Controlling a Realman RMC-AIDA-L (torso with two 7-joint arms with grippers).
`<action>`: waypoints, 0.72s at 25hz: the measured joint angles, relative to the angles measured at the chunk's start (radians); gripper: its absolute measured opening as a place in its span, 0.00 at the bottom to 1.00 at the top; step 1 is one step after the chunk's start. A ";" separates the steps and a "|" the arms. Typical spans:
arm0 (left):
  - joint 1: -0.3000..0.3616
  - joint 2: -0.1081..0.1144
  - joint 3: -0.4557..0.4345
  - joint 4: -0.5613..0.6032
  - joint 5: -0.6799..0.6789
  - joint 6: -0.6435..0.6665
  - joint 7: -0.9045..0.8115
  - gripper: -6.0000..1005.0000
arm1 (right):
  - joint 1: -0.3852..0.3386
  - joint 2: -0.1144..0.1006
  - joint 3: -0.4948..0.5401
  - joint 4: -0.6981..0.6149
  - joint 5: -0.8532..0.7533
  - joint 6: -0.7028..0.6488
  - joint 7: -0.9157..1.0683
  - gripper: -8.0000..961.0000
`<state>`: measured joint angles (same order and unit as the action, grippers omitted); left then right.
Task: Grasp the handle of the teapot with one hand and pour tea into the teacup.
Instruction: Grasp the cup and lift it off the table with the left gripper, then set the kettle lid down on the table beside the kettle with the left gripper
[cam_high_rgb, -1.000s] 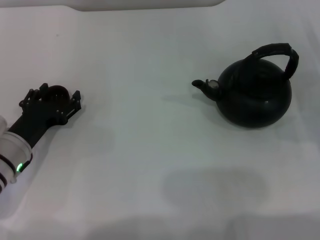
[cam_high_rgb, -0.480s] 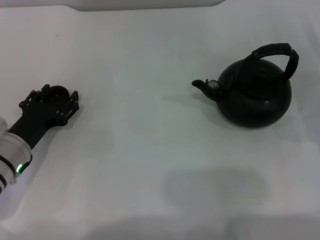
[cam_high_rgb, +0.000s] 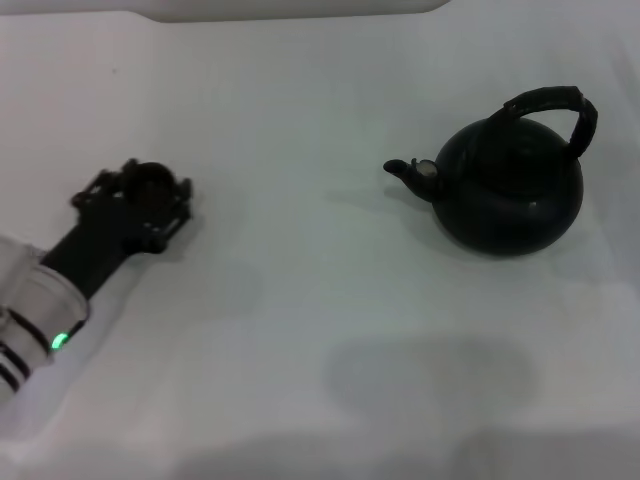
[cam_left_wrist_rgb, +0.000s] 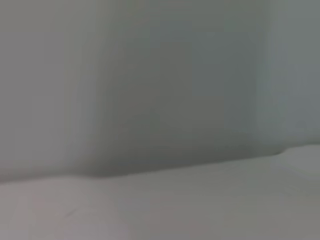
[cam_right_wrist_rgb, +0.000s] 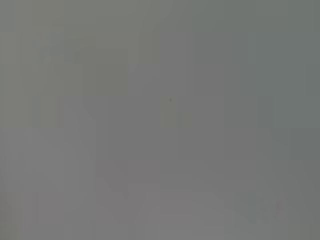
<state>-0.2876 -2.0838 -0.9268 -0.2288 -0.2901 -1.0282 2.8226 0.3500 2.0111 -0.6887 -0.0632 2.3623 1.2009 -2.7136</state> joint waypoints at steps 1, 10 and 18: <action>-0.001 -0.001 0.007 -0.011 0.032 -0.013 0.000 0.69 | 0.000 0.000 0.000 0.000 0.000 0.000 0.000 0.91; -0.082 -0.003 0.195 -0.061 0.197 0.006 0.000 0.69 | 0.001 0.000 0.000 -0.011 0.000 0.000 0.000 0.91; -0.084 -0.004 0.210 -0.067 0.201 0.025 0.000 0.69 | 0.001 0.000 0.000 -0.014 0.000 0.000 0.001 0.91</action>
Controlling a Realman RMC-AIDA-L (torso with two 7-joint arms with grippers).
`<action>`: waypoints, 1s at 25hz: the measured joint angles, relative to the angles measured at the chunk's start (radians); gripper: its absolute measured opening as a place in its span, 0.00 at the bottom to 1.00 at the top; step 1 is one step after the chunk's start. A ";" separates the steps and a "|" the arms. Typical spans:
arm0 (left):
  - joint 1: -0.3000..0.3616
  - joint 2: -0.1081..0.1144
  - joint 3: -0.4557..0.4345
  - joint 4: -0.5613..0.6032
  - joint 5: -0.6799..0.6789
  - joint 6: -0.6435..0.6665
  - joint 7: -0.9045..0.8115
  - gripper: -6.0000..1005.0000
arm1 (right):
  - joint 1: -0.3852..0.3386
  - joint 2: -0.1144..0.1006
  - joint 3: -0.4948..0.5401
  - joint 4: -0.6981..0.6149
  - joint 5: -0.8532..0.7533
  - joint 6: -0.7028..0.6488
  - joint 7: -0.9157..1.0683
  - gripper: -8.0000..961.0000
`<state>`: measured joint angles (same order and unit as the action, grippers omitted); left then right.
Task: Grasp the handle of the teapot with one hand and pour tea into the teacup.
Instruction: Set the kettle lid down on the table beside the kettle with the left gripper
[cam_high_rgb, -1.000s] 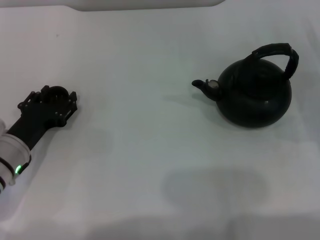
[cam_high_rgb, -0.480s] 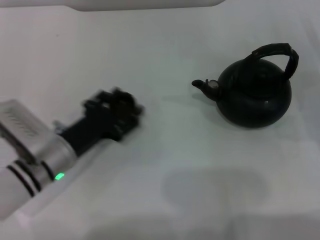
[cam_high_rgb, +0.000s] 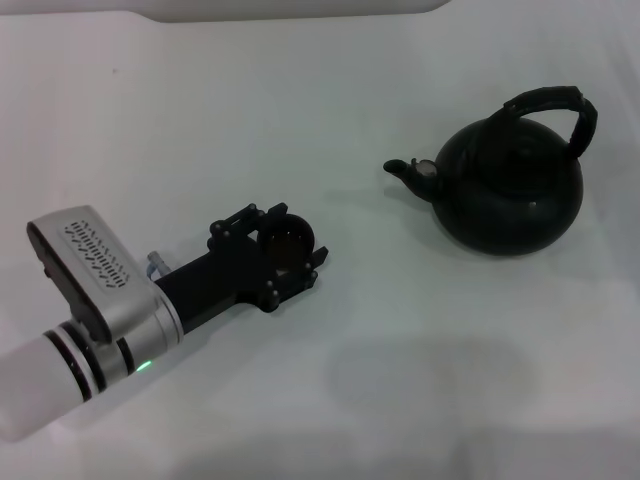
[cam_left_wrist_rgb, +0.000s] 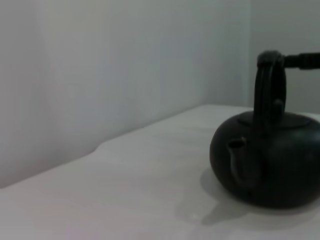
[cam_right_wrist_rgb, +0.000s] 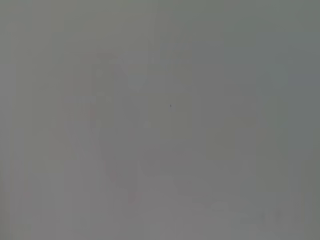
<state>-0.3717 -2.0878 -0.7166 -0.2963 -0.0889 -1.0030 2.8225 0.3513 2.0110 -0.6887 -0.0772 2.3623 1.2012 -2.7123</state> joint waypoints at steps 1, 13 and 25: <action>0.000 0.000 0.000 0.000 0.000 0.018 0.000 0.69 | 0.000 0.000 0.000 0.000 0.000 0.000 0.000 0.91; -0.009 0.000 0.000 -0.002 0.013 0.055 0.000 0.69 | 0.001 0.000 0.000 -0.002 0.000 0.002 0.010 0.91; -0.029 0.000 -0.004 -0.014 0.081 0.090 0.000 0.74 | 0.004 0.000 0.000 -0.003 0.000 0.002 0.011 0.91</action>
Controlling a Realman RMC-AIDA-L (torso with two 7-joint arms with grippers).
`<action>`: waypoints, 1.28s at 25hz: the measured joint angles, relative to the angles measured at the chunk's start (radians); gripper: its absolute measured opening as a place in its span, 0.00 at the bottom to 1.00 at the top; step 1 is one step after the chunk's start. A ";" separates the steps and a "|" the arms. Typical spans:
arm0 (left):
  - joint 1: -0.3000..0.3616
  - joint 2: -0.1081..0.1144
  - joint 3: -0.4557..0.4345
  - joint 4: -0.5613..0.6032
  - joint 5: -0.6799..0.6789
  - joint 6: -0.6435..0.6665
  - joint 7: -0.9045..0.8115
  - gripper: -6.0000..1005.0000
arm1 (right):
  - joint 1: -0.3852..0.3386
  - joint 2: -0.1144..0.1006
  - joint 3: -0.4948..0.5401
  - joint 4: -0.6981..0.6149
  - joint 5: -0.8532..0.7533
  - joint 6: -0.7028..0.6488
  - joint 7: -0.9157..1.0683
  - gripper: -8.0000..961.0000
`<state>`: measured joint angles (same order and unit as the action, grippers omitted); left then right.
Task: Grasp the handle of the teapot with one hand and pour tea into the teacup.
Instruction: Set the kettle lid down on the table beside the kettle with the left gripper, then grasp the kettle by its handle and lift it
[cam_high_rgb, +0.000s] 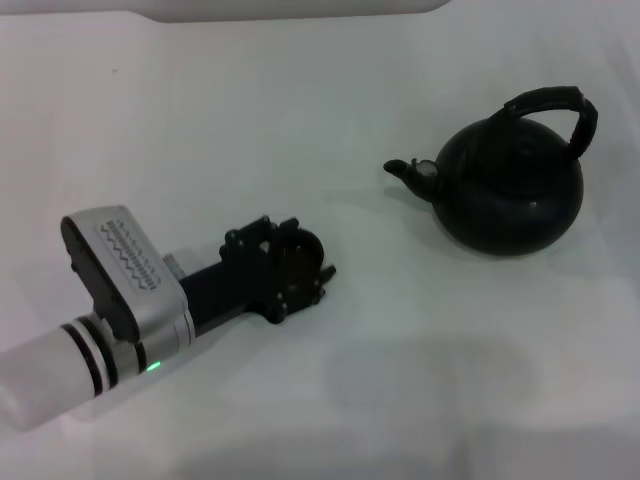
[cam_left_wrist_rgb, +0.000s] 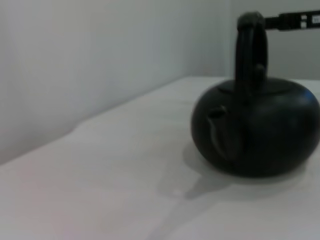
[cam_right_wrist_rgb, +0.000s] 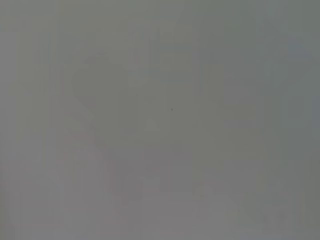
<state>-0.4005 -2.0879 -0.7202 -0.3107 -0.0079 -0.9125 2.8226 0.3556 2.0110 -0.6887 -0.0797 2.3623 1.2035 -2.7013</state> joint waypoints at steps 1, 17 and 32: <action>0.000 0.000 -0.001 -0.002 0.000 0.000 0.000 0.75 | 0.000 0.000 0.000 0.000 0.000 0.000 0.000 0.91; 0.020 0.009 -0.041 0.008 -0.008 -0.163 0.002 0.88 | 0.000 0.000 0.005 0.000 0.000 -0.002 0.000 0.91; 0.156 0.002 -0.323 0.073 -0.248 -0.467 -0.059 0.88 | -0.010 -0.001 -0.009 -0.015 -0.003 0.071 0.194 0.91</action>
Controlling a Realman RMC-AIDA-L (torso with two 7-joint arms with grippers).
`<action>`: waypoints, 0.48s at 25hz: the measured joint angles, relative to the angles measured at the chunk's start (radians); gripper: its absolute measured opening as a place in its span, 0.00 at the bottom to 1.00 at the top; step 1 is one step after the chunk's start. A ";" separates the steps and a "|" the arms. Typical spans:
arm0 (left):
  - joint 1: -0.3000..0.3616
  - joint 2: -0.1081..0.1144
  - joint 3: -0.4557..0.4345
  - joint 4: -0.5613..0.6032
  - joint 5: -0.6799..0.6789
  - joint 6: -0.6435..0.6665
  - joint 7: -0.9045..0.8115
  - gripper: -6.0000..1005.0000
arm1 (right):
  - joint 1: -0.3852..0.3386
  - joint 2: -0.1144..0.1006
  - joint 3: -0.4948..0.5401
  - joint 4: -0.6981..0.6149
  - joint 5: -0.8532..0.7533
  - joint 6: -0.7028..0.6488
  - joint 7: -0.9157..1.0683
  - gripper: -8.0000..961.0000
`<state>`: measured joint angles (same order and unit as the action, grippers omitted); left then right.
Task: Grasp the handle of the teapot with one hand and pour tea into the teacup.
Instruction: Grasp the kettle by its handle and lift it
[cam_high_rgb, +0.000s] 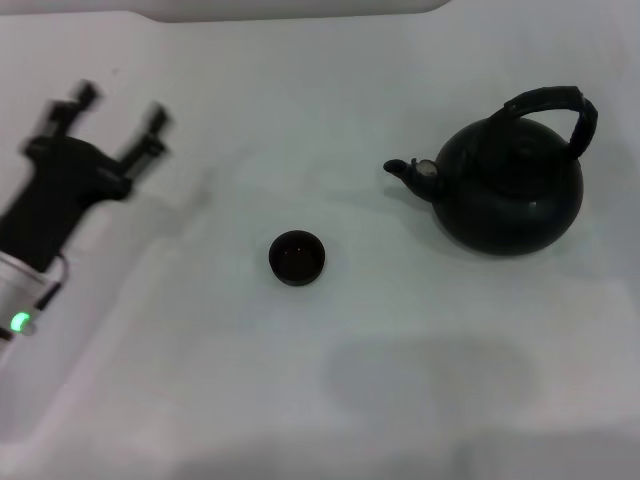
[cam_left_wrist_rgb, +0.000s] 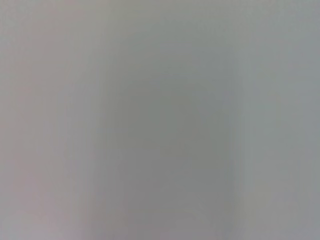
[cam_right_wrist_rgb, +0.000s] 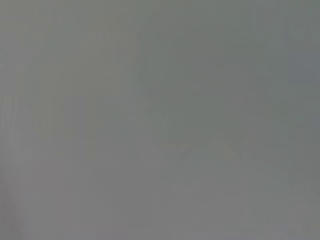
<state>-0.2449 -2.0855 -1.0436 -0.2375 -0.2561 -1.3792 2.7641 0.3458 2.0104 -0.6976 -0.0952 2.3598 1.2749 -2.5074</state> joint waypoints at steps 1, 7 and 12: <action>0.004 0.000 0.000 0.002 -0.051 0.000 -0.017 0.88 | -0.004 0.000 -0.014 -0.011 -0.008 0.009 0.020 0.91; 0.008 0.005 0.000 0.044 -0.273 0.014 -0.084 0.88 | -0.070 -0.016 -0.133 -0.256 -0.179 -0.064 0.340 0.91; 0.013 0.007 -0.002 0.065 -0.428 0.014 -0.089 0.88 | -0.179 0.001 -0.147 -0.672 -0.504 -0.178 0.755 0.91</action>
<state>-0.2315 -2.0786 -1.0458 -0.1729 -0.6838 -1.3649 2.6751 0.1671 2.0117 -0.8448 -0.7676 1.8559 1.0967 -1.7523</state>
